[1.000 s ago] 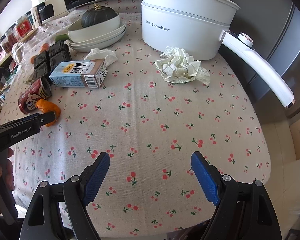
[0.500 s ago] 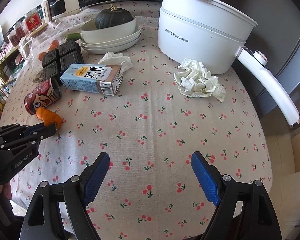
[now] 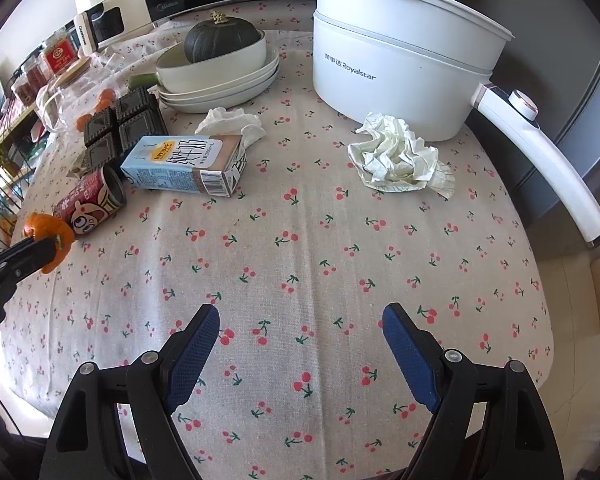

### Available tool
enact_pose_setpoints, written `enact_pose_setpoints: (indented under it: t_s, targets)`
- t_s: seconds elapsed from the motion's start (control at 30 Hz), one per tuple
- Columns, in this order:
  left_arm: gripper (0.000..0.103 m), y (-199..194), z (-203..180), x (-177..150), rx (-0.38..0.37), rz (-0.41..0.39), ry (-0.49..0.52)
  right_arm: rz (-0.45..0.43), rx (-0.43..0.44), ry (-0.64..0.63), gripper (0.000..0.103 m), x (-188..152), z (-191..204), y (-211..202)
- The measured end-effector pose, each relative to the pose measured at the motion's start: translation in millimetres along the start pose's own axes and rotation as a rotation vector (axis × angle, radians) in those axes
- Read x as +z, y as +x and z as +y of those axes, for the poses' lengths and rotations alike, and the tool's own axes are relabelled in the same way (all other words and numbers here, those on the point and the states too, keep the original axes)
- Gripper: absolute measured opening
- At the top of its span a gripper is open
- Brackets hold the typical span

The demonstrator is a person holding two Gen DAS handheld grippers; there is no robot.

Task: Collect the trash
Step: 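Grasp the milk carton with the right gripper while the left gripper holds the pepper, then carry the milk carton and pepper over the brown bin with both grippers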

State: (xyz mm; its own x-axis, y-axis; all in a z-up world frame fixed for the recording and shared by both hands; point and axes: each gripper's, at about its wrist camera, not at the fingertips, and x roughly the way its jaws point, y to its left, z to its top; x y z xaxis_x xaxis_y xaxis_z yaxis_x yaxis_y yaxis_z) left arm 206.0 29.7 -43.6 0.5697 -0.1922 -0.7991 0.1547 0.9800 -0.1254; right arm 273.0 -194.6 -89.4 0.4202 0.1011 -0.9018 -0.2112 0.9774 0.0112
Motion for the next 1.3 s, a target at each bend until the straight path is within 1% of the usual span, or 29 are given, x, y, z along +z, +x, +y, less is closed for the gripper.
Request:
enact_pose_setpoints:
  t_s: [0.13,0.23,0.37,0.47,0.63,0.7,0.77,0.83,0.93,0.97,1.0,1.03,1.07,1.1,1.2,1.3]
  targets:
    - [0.011,-23.7,13.9,2.8,0.001,-0.056,0.005,-0.019,0.009,-0.022,0.085,27.6,17.6,4.6]
    - [0.011,-37.4,27.7,3.2,-0.012,-0.077,-0.017,-0.051,0.018,-0.075,0.085,52.8,38.9,8.9]
    - [0.011,-48.9,43.2,2.0,-0.003,-0.096,-0.037,-0.071,0.044,-0.197,0.085,82.6,73.2,24.4]
    - [0.011,-51.6,56.0,0.9,0.007,-0.095,-0.056,-0.061,0.057,-0.312,0.085,96.9,99.5,40.6]
    - [0.011,-53.3,75.5,-0.6,0.012,-0.086,-0.090,-0.002,0.048,-0.473,0.085,104.8,130.9,71.9]
    - [0.011,-54.3,80.0,-1.1,0.006,-0.082,-0.102,0.012,0.040,-0.509,0.086,107.8,137.2,81.3]
    - [0.011,-54.5,83.3,-1.6,0.003,-0.079,-0.111,0.015,0.033,-0.539,0.090,109.4,140.9,87.8]
    - [0.011,-54.6,85.2,-1.4,0.001,-0.079,-0.117,0.044,0.032,-0.549,0.090,109.7,142.5,96.9]
    - [0.011,-54.3,84.7,-1.6,-0.001,-0.078,-0.121,0.074,-0.027,-0.577,0.090,105.9,143.3,111.1]
    - [0.011,-54.0,83.7,-1.6,-0.002,-0.077,-0.120,0.085,-0.046,-0.577,0.089,103.5,142.5,114.2]
    - [0.011,-53.6,82.7,-1.4,-0.004,-0.075,-0.119,0.086,-0.052,-0.570,0.086,101.4,141.6,114.2]
    - [0.011,-53.6,81.8,-1.5,-0.005,-0.075,-0.116,0.084,-0.037,-0.555,0.083,99.6,139.7,111.7]
    - [0.011,-53.5,80.7,-1.6,-0.007,-0.074,-0.112,0.097,-0.006,-0.534,0.070,96.8,135.7,108.9]
    - [0.011,-53.5,79.8,-1.6,-0.008,-0.074,-0.109,0.113,0.011,-0.512,0.064,94.5,132.8,106.7]
    - [0.011,-53.6,76.7,-1.8,-0.011,-0.074,-0.107,0.140,0.024,-0.499,0.057,81.3,128.4,96.7]
    - [0.011,-55.0,71.3,-1.7,-0.021,-0.076,-0.102,0.138,0.024,-0.463,0.057,63.0,117.3,80.0]
